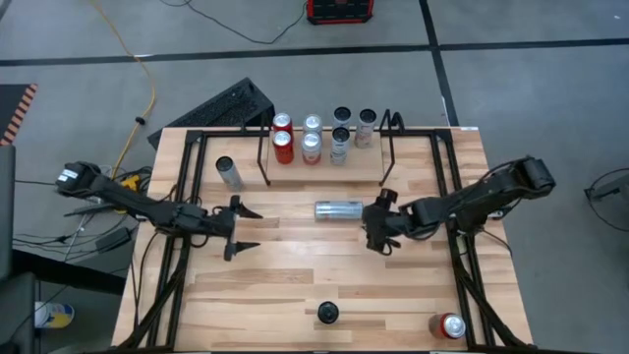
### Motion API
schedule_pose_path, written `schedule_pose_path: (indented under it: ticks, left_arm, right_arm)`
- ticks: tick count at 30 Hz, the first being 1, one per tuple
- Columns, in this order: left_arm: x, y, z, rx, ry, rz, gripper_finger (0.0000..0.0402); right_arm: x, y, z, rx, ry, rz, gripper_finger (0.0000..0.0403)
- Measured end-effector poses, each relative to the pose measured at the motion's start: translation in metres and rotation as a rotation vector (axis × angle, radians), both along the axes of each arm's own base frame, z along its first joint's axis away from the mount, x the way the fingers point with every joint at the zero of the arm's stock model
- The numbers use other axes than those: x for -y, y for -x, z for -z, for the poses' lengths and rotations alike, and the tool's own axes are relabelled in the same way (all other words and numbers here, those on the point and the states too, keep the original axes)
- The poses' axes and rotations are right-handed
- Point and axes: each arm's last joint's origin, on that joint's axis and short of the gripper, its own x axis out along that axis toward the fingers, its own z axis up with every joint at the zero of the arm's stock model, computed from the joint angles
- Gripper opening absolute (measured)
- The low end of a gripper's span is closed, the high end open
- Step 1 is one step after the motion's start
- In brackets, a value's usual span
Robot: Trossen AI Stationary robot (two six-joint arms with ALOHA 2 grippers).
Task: Place canned beverage on shelf
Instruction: Put the right white pink soda can on the shelf and align with other white pink soda can
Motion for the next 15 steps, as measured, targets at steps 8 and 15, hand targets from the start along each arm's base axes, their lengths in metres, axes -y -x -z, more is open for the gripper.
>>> schedule_pose_path:
  ticks: [8, 15]
  left_arm:
    - [0.010, -0.036, 0.009, -0.181, -0.074, 0.027, 0.0379]
    - [0.017, -0.064, 0.006, -0.231, -0.164, 0.068, 0.0379]
  right_arm:
    - [0.013, -0.020, 0.006, 0.020, 0.004, -0.176, 0.0319]
    - [0.033, -0.022, 0.003, -0.026, -0.059, -0.197, 0.0319]
